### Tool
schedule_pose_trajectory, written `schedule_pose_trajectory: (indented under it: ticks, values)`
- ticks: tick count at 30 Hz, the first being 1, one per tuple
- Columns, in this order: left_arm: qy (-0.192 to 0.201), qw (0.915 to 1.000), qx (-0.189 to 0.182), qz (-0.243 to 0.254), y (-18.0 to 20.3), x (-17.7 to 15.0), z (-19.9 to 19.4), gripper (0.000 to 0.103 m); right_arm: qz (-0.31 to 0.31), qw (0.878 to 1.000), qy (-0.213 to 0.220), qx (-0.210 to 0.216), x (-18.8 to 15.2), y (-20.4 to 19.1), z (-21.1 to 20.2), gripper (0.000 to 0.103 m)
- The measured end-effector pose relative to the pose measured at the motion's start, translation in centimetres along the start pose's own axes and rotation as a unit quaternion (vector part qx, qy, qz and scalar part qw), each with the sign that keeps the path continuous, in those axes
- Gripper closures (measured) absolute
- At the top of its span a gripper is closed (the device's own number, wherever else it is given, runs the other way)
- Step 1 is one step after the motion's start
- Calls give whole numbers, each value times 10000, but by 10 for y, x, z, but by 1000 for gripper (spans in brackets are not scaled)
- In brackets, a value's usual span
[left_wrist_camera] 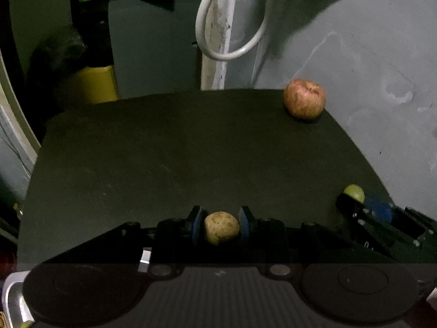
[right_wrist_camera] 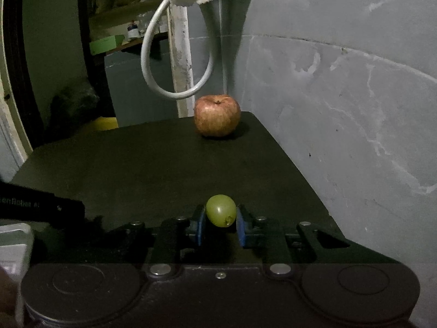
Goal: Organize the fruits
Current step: 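Carry the tan fruit with the left tool while the right tool carries the grape over the tray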
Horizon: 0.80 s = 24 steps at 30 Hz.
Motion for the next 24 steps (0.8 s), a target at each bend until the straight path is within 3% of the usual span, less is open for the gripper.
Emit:
schedule_pose_trajectory:
  ticks: [16, 24]
  values:
    - [703, 9972, 49, -237, -37, 13, -85, 71, -40, 9975, 447, 537, 18, -71, -86, 79]
    - [1042, 9936, 32, -428, -72, 2, -138, 71, -220, 9960, 571, 647, 9, -115, -137, 79]
Point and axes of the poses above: each gripper's, at about its wrist camera, not at the fingertips, and z roughly the way its jaws point, y to its right, x to its top, the point moved 4 cm from there along z, roughly the way its jaws point, and after that the axes turned 8 degrees about x, right-handed, at the moved point
